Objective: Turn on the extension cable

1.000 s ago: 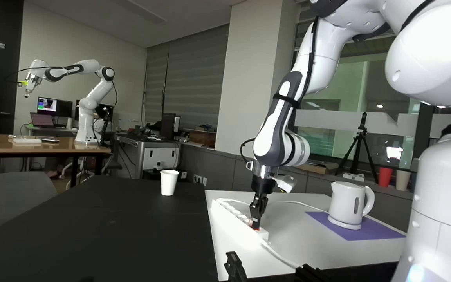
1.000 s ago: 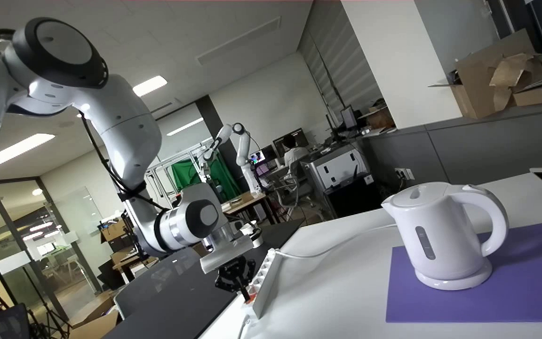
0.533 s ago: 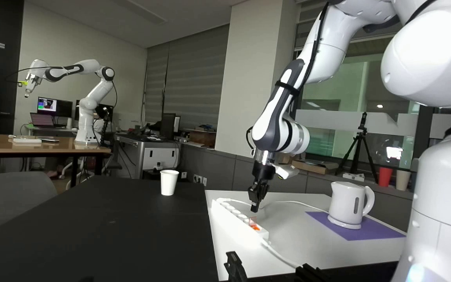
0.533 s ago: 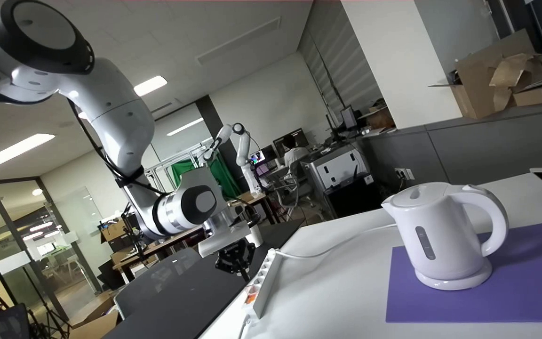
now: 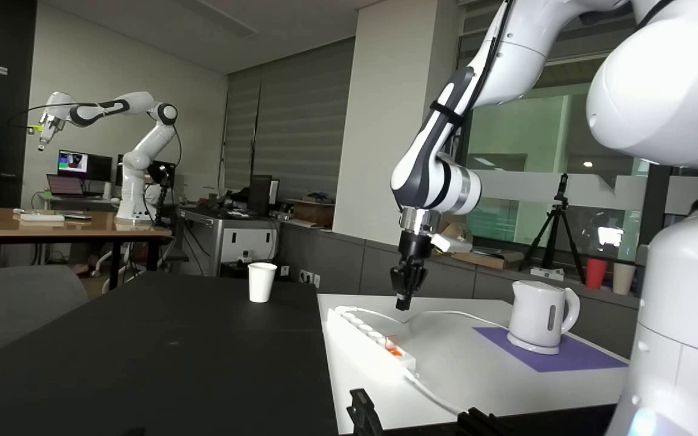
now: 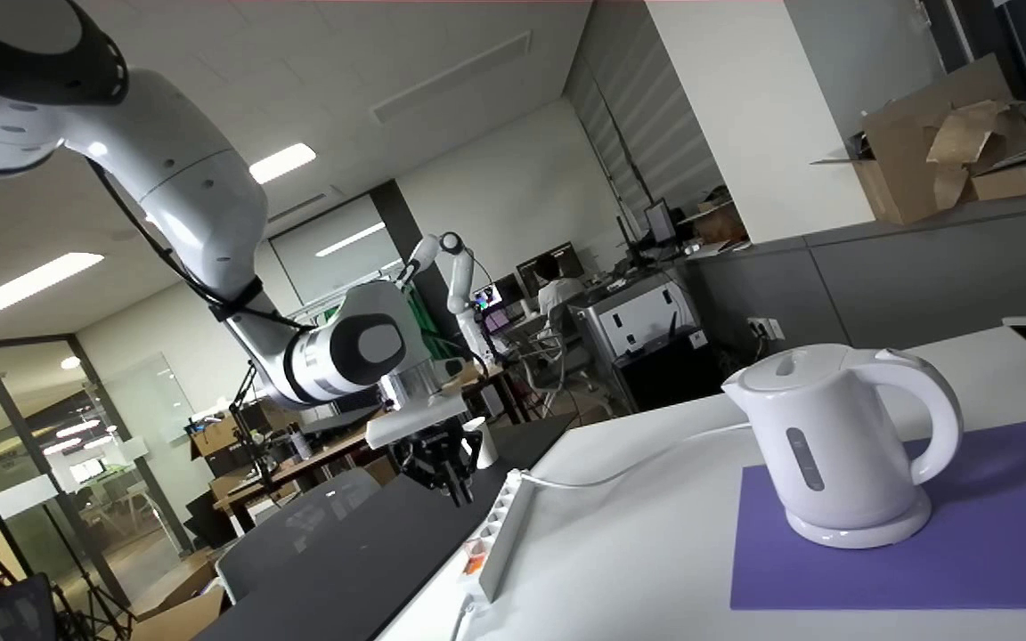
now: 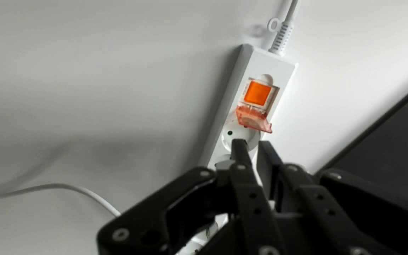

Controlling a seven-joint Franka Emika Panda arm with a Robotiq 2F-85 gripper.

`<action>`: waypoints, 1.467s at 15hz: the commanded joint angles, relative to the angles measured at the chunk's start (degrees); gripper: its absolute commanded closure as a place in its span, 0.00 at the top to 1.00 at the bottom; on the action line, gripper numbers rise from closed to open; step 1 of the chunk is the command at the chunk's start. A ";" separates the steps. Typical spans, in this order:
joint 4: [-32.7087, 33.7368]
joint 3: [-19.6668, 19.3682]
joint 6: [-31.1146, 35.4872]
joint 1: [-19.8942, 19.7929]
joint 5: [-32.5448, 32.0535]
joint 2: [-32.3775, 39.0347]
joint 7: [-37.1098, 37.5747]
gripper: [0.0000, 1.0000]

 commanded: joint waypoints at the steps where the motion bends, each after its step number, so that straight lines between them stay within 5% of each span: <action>1: 0.81 -1.09 -5.76 0.46 4.64 -3.24 -0.45 0.47; 9: 3.09 -7.85 -11.37 5.01 6.82 -5.77 3.06 0.98; 22: 2.87 -10.97 -11.19 8.09 6.36 -4.98 1.89 1.00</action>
